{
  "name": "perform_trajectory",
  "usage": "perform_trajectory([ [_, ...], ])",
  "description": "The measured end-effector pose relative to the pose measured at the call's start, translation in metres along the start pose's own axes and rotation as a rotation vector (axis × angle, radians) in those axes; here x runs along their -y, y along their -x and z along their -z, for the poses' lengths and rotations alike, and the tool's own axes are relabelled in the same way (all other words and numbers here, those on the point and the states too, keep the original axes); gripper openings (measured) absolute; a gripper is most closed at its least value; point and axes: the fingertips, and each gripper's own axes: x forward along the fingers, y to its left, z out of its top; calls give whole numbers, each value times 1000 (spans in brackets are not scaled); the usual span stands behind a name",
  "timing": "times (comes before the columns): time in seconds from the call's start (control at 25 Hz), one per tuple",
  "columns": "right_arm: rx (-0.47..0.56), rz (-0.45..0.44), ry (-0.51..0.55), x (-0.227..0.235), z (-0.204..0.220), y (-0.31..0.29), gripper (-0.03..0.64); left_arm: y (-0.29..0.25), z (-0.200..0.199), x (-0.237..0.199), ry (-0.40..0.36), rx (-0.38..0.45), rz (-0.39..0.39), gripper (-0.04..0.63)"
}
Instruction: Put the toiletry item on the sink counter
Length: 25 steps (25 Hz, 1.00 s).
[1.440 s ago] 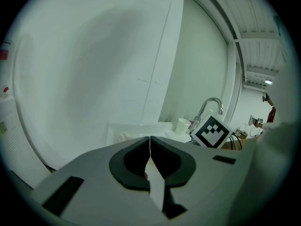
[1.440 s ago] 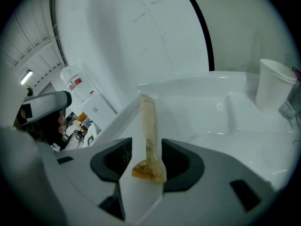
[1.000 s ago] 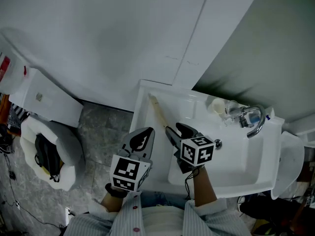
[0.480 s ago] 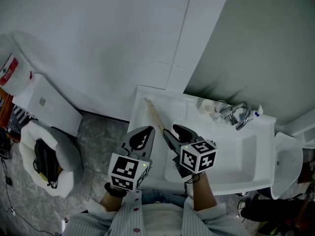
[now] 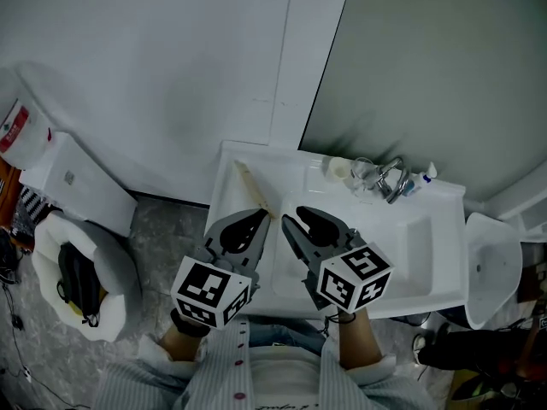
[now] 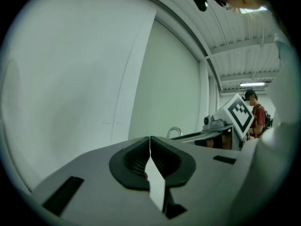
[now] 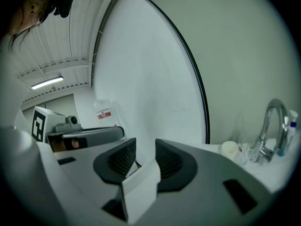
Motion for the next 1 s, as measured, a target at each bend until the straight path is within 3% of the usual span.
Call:
perform_trajectory([
  [0.2,30,11,30,-4,-14,30,99,-3,-15,31,19,25,57,18],
  [0.44,59,28,38,4,-22,56,38,-2,-26,47,-17,44,67,18],
  [1.0,101,51,60,26,-26,87,11,-18,-18,75,-68,36,93,18],
])
